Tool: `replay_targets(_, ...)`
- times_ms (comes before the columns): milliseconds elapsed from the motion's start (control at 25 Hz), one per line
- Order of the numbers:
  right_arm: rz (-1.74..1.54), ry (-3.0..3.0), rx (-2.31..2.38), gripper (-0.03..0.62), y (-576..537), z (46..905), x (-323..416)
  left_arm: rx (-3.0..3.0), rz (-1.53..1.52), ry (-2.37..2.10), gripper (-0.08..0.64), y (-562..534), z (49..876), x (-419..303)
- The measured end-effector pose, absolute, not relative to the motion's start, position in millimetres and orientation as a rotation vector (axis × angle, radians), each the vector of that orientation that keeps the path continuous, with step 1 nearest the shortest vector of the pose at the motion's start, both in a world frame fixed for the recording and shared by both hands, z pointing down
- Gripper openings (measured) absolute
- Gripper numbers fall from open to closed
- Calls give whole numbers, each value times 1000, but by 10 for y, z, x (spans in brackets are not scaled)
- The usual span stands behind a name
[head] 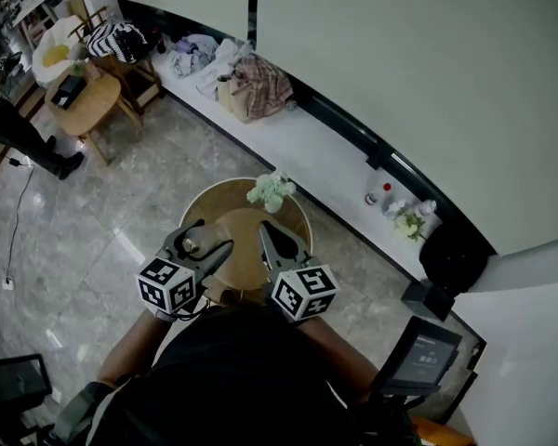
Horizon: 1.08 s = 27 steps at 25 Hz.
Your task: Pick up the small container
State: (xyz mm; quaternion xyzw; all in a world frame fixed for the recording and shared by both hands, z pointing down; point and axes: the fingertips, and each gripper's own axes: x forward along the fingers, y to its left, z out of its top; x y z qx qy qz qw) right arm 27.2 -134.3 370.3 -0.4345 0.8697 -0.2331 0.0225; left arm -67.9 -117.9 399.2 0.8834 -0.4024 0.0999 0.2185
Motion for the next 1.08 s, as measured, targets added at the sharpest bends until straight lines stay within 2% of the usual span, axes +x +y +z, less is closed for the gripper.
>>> replay_targets(1080, -768, 2660, -1389, 6, -1476, 3815, 261, 2431, 289, -1103, 339, -1367, 4115, -786)
